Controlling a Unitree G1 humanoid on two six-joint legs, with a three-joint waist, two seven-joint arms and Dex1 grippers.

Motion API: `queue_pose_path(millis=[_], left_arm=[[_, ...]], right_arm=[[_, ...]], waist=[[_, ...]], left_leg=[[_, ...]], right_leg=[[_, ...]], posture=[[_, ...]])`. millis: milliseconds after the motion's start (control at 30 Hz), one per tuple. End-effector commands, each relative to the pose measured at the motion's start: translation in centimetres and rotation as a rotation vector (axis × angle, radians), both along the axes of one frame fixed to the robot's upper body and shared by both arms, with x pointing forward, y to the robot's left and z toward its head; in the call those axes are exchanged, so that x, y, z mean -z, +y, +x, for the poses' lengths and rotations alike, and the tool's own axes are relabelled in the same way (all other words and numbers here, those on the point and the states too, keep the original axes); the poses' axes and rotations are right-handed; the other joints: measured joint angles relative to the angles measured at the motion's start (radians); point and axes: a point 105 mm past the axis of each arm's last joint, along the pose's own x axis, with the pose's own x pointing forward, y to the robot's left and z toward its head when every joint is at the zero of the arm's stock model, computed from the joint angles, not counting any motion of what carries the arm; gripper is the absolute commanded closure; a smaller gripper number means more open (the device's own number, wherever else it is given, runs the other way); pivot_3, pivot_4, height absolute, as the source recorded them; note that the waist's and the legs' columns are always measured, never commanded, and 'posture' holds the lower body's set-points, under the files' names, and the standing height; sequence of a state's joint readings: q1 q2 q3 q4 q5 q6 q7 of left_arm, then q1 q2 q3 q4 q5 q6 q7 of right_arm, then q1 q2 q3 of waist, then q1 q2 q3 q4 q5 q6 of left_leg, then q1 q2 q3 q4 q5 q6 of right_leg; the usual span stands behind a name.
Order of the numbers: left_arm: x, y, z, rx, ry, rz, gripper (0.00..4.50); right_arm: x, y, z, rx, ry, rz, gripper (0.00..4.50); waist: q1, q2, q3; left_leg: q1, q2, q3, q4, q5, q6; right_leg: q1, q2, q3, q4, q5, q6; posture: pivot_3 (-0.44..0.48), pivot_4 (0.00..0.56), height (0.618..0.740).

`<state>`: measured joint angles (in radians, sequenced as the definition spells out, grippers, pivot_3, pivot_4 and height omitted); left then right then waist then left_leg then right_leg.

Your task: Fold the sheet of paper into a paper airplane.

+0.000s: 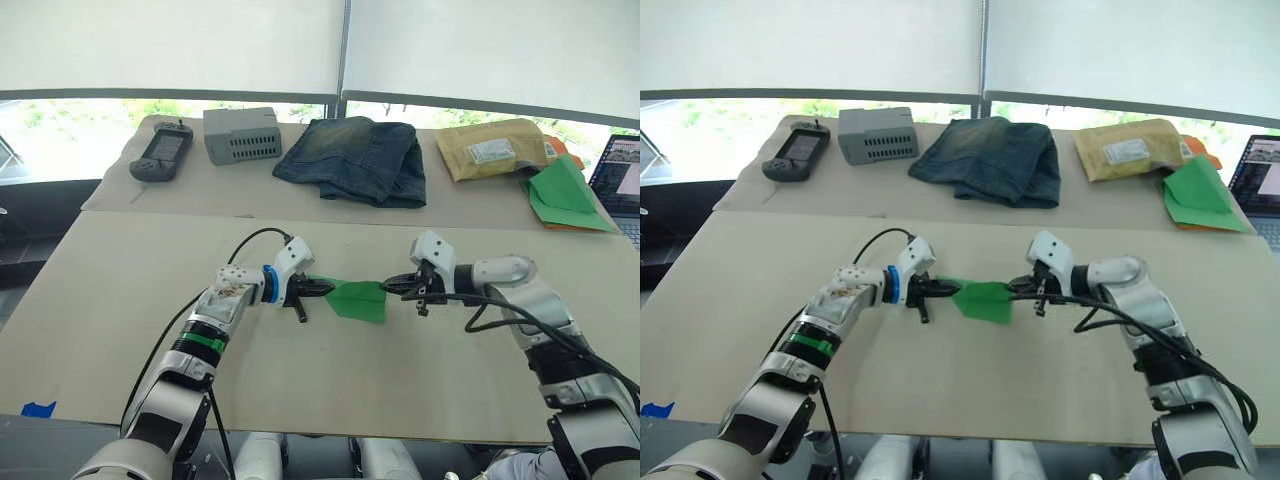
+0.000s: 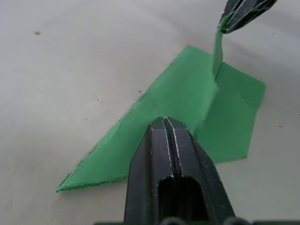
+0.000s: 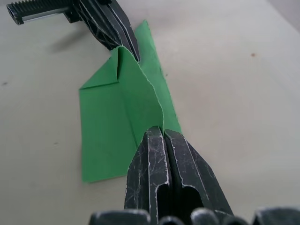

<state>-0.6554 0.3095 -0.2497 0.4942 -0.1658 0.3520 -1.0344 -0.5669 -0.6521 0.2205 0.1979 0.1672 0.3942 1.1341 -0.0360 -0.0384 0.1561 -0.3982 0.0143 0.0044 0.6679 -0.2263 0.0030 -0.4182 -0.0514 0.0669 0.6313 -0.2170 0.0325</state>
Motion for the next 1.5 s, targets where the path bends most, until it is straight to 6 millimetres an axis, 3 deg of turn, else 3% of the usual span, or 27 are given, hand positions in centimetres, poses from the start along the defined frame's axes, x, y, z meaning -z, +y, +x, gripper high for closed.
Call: queue_pose_path(millis=[33,200,400,433,567,700,800,867,900,1000,1167,1267,1500], left_arm=[[3.0,1.4,-0.7,-0.057,0.090,0.077,4.50],[3.0,1.5,-0.7,-0.071,0.089,0.069,4.50],[3.1,1.6,-0.7,-0.077,0.090,0.069,4.50],[3.1,1.6,-0.7,-0.077,0.090,0.070,4.50],[3.1,1.6,-0.7,-0.075,0.092,0.070,4.50],[3.2,1.4,-0.6,-0.072,0.093,0.071,4.50],[3.2,1.3,-0.6,-0.069,0.093,0.073,4.50],[3.2,1.3,-0.6,-0.064,0.093,0.074,4.50],[3.2,1.2,-0.6,-0.061,0.092,0.074,4.50],[3.1,1.1,-0.4,-0.057,0.090,0.075,4.50],[2.9,0.9,-0.4,-0.042,0.087,0.077,4.50],[2.9,0.9,-0.5,-0.036,0.085,0.077,4.50],[3.0,0.9,-0.7,-0.037,0.088,0.077,4.50]], right_arm=[[0.0,-0.4,0.6,-0.004,-0.006,-0.022,4.44],[0.5,0.0,0.7,-0.022,-0.006,-0.037,4.44],[-0.3,0.1,1.4,0.011,-0.107,-0.010,4.44],[-0.8,0.1,1.4,0.011,-0.114,0.014,3.88],[-2.3,-0.3,1.4,0.033,-0.161,0.045,2.61],[-7.1,-0.5,0.5,0.038,-0.314,0.114,1.33],[-9.7,0.5,-1.0,0.015,-0.352,0.227,1.33],[-9.4,1.2,-2.3,-0.019,-0.355,0.206,1.33],[-8.8,1.8,-3.3,-0.051,-0.348,0.191,1.91],[-6.6,2.9,-5.0,-0.093,-0.320,0.155,2.86],[-2.3,3.0,-5.0,-0.073,-0.267,0.035,4.47],[-1.0,3.1,-3.6,-0.001,-0.264,0.021,4.47],[-0.6,3.4,-1.0,0.110,-0.283,0.046,4.47]], waist=[[0.000,0.000,0.000],[-0.001,0.001,0.000],[-0.003,0.001,-0.001],[-0.003,0.001,-0.001],[-0.003,0.001,-0.001],[-0.002,0.002,-0.001],[-0.002,0.002,-0.001],[-0.001,0.002,-0.002],[-0.001,0.002,-0.002],[0.002,0.001,-0.002],[0.004,0.002,-0.003],[0.005,0.001,-0.003],[0.010,0.001,-0.003]], left_leg=[[0.000,0.000,0.000,0.000,0.000,0.000],[0.000,0.000,0.000,0.000,0.000,0.000],[0.000,0.000,0.000,0.000,0.000,0.000],[0.000,0.000,0.000,0.000,0.000,0.000],[0.000,0.000,0.000,0.000,0.000,0.000],[0.000,0.000,0.000,0.000,0.000,0.000],[0.000,0.000,-0.001,0.000,0.000,0.000],[0.000,0.000,-0.001,0.000,0.000,0.000],[0.000,0.000,-0.001,0.000,0.000,0.000],[0.000,0.000,-0.001,0.000,0.000,0.000],[0.000,0.000,0.000,0.001,0.000,0.000],[0.001,0.000,0.000,0.001,0.000,0.000],[0.000,0.000,0.000,0.000,0.000,0.000]], right_leg=[[0.000,0.000,0.000,0.000,0.000,0.000],[0.000,0.000,0.000,0.000,0.000,0.000],[0.000,0.000,0.000,0.001,0.000,0.000],[0.000,0.000,0.000,0.001,0.000,0.000],[0.000,0.000,0.000,0.001,0.000,0.000],[-0.001,0.000,0.000,0.001,0.000,0.000],[0.000,0.000,0.000,0.001,0.000,0.000],[0.000,0.000,0.000,0.001,0.000,0.000],[0.000,0.000,0.000,0.000,0.000,0.001],[0.000,0.000,0.000,0.000,-0.004,0.007],[0.000,-0.001,0.000,0.000,-0.004,0.008],[0.000,0.000,0.000,0.000,-0.004,0.008],[-0.001,0.000,0.001,0.000,-0.004,0.008]], posture=[[0.000,0.150,0.740],[0.000,0.150,0.740],[0.000,0.150,0.740],[0.000,0.150,0.740],[0.000,0.150,0.740],[0.000,0.150,0.740],[0.000,0.150,0.740],[0.000,0.150,0.740],[0.000,0.150,0.740],[0.000,0.150,0.740],[0.000,0.150,0.740],[0.000,0.150,0.740],[0.000,0.150,0.740]])
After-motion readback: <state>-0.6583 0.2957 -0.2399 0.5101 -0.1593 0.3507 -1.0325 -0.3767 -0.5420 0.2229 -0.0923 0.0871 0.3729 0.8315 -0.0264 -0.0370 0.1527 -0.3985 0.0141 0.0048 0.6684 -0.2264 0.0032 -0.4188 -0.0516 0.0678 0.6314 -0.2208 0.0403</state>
